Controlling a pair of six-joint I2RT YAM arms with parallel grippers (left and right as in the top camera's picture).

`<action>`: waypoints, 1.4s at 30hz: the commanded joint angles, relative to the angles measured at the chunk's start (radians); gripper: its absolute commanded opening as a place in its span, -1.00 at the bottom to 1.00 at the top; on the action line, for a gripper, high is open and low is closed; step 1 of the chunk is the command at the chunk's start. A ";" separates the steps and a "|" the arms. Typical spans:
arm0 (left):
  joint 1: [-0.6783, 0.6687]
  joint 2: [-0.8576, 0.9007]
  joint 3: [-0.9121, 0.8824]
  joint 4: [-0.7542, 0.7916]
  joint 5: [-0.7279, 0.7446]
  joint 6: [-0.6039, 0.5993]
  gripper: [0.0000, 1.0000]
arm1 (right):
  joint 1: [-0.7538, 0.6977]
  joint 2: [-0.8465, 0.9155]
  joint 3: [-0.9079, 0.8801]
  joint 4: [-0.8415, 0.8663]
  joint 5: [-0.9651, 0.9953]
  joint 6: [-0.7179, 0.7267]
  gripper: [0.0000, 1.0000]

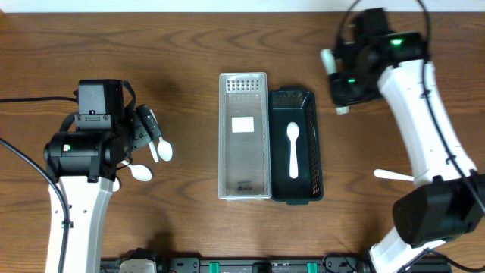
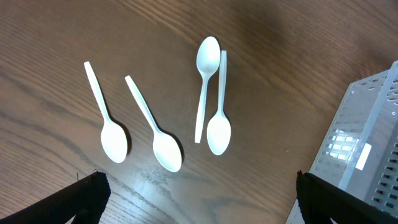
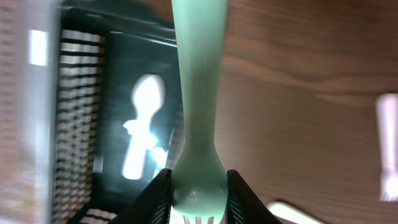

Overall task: Pack container
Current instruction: 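Carry the mint-green fork into the dark green basket beside the spoon, then release the fork and move the right gripper to the white fork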

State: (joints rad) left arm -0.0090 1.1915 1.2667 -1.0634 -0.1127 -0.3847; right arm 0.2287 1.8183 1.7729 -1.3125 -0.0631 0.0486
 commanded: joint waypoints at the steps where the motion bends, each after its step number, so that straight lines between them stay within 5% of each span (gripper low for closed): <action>1: 0.004 0.005 0.007 -0.002 -0.019 0.017 0.96 | 0.095 -0.002 0.004 0.008 0.004 0.176 -0.97; 9: 0.004 0.005 0.007 -0.002 -0.019 0.017 0.96 | 0.272 0.002 -0.185 0.165 0.048 0.294 -0.97; 18: 0.004 0.005 0.007 -0.002 -0.019 0.017 0.96 | 0.290 0.002 -0.423 0.297 0.045 0.344 -0.97; 19: 0.004 0.005 0.007 -0.002 -0.019 0.017 0.96 | 0.290 0.002 -0.430 0.296 0.045 0.344 -0.88; 22: 0.004 0.005 0.007 -0.002 -0.019 0.017 0.96 | 0.290 0.002 -0.433 0.300 0.044 0.343 0.05; 26: 0.004 0.005 0.007 -0.002 -0.019 0.017 0.96 | 0.290 0.002 -0.432 0.329 0.017 0.340 0.97; 32: 0.004 0.005 0.007 -0.002 -0.019 0.017 0.96 | 0.279 -0.013 -0.373 0.338 0.033 0.243 0.98; 42: 0.004 0.005 0.007 -0.002 -0.019 0.017 0.96 | 0.100 -0.087 0.111 0.135 0.384 0.078 0.98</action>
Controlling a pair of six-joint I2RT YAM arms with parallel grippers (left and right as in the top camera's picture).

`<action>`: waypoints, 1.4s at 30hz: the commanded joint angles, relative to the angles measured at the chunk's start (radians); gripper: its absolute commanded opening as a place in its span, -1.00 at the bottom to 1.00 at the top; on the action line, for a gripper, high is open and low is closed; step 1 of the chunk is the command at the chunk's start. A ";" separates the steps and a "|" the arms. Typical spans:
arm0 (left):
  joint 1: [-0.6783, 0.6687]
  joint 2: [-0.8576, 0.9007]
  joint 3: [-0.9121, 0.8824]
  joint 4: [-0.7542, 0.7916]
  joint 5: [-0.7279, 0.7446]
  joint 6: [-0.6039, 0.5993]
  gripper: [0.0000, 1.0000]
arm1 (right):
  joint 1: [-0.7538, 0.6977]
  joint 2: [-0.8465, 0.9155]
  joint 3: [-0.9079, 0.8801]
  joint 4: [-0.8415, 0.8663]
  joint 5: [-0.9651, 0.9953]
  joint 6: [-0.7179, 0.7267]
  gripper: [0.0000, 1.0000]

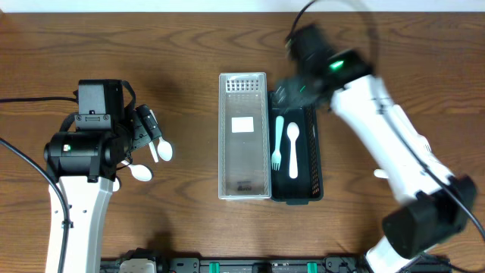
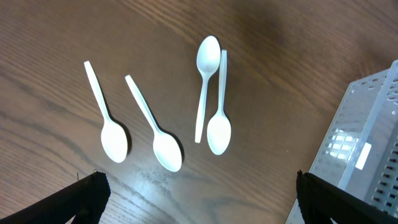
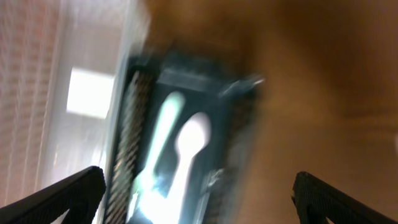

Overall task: Pack container
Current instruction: 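Release the fork and move the right gripper to the white fork, then grasp the white fork near its tines with the right gripper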

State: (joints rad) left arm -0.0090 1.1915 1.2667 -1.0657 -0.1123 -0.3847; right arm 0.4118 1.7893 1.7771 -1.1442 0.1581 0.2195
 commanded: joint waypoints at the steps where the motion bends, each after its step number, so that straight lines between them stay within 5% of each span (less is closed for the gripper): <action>1: 0.004 0.005 0.007 0.000 -0.020 0.017 0.96 | -0.129 -0.058 0.143 -0.055 0.177 -0.116 0.99; 9: 0.004 0.005 0.007 0.000 -0.020 0.017 0.96 | -0.570 -0.010 0.118 -0.103 0.085 -0.410 0.98; 16: 0.004 0.005 0.007 0.000 -0.020 0.017 0.96 | -0.808 0.093 0.000 -0.091 -0.006 -0.743 0.99; 32: 0.004 0.005 0.007 0.008 -0.020 0.017 0.96 | -0.888 0.395 -0.090 -0.019 -0.050 -0.750 0.82; 42: 0.004 0.005 0.007 0.020 -0.020 0.016 0.96 | -0.888 0.435 -0.091 0.024 -0.055 -0.752 0.82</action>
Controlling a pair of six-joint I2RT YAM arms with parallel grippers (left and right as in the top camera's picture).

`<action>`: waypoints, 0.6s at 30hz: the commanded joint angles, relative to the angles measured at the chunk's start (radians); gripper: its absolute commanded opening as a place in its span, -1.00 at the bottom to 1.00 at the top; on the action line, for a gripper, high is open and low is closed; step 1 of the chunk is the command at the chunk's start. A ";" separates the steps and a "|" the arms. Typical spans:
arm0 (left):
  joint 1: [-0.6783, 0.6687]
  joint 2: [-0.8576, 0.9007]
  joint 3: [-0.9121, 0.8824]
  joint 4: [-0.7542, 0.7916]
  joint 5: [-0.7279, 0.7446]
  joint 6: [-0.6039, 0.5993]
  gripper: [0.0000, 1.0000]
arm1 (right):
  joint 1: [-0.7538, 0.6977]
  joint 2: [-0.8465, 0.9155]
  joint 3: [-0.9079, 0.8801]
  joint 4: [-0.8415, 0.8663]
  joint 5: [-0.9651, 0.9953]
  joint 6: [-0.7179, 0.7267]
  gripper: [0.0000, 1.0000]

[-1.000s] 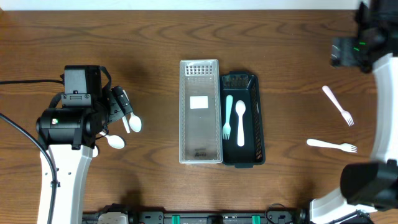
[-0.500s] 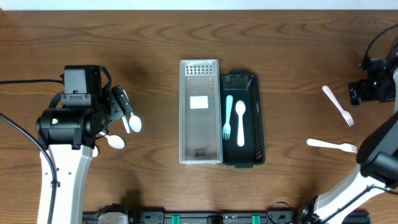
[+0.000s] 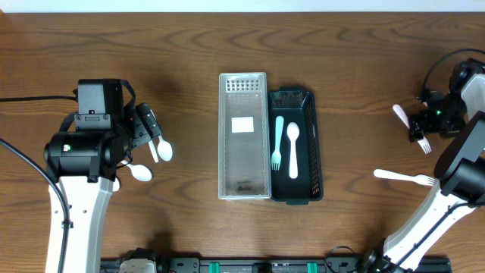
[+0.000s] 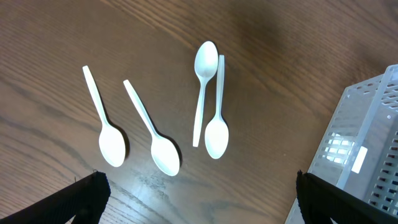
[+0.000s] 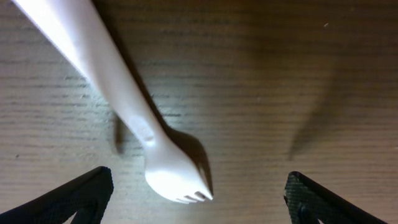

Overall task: Pack container
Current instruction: 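Grasp the white fork near its tines with the right gripper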

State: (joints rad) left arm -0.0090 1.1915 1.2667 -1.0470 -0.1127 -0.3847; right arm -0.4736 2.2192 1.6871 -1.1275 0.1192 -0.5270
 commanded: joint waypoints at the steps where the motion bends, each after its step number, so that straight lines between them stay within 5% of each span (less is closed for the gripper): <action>1: 0.004 0.005 0.007 0.002 -0.019 0.016 0.96 | -0.003 0.005 -0.001 0.010 -0.021 -0.005 0.82; 18: 0.004 0.005 0.007 0.001 -0.019 0.016 0.96 | -0.003 0.029 -0.087 0.036 -0.060 -0.005 0.79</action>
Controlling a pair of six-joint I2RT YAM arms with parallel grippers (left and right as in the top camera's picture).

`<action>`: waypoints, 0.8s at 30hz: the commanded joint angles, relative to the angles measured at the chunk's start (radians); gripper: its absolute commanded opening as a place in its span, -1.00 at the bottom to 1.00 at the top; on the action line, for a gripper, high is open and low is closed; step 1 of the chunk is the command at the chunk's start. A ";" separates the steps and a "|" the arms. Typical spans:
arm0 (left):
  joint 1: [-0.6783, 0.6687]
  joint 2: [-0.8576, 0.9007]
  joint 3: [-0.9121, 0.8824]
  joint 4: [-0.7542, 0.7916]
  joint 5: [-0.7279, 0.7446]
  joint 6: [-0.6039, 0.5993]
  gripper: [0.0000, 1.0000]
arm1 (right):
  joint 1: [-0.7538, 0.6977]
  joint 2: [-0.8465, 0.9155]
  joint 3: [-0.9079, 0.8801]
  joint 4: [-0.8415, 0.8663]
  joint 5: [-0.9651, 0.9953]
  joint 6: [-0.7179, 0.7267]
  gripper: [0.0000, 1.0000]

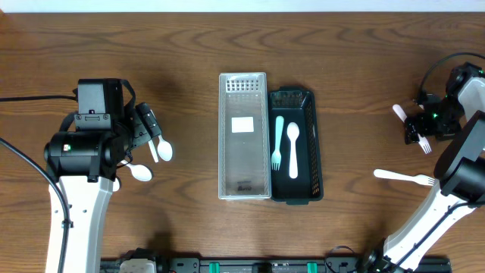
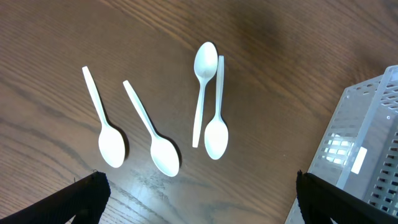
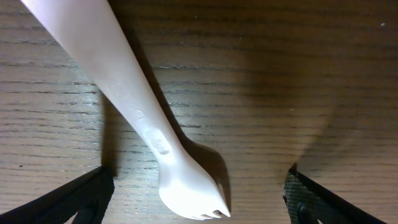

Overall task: Pack container
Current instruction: 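Grasp the white fork near its tines with the right gripper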

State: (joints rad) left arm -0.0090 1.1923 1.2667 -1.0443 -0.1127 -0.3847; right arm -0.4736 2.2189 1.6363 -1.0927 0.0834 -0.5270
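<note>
The dark slotted container (image 1: 317,152) at mid-table holds a mint-green fork (image 1: 278,142) and a white spoon (image 1: 293,149). At the far right my right gripper (image 1: 421,129) is low over a pale fork (image 3: 143,118) lying on the wood. It is open (image 3: 199,199), one finger on each side of the fork's tines. My left gripper (image 1: 148,130) stands open (image 2: 199,199) above several white spoons (image 2: 210,118) on the left of the table, touching none.
A clear plastic tray (image 1: 244,136) lies against the container's left side, its corner in the left wrist view (image 2: 364,149). Another white fork (image 1: 405,177) lies near the right edge, in front of the right gripper.
My right gripper has come lower over the pale fork, which now fills more of its view. It is still open. The left arm and the spoons have not moved.
My right gripper held the green fork beside the container's far end. Then it was open over the container, with the green fork lying next to the white spoon. Later it stood open over a pale fork at the far right, and is now lower there.
</note>
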 commanded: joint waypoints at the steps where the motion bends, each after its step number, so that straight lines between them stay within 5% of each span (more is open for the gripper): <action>1: 0.004 0.005 0.007 -0.002 -0.019 0.016 0.96 | -0.003 0.029 -0.040 0.002 -0.024 -0.005 0.72; 5: 0.004 0.005 0.007 -0.002 -0.019 0.017 0.96 | -0.003 0.029 -0.042 0.001 -0.024 -0.005 0.56; 13: 0.004 0.005 0.007 -0.002 -0.019 0.017 0.96 | -0.003 0.029 -0.042 0.000 -0.024 -0.005 -0.11; 24: 0.004 0.005 0.007 -0.001 -0.019 0.017 0.96 | -0.003 0.029 -0.042 0.001 -0.025 -0.001 -0.45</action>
State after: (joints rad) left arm -0.0090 1.1923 1.2667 -1.0443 -0.1127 -0.3847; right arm -0.4736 2.2162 1.6279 -1.0954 0.1043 -0.5270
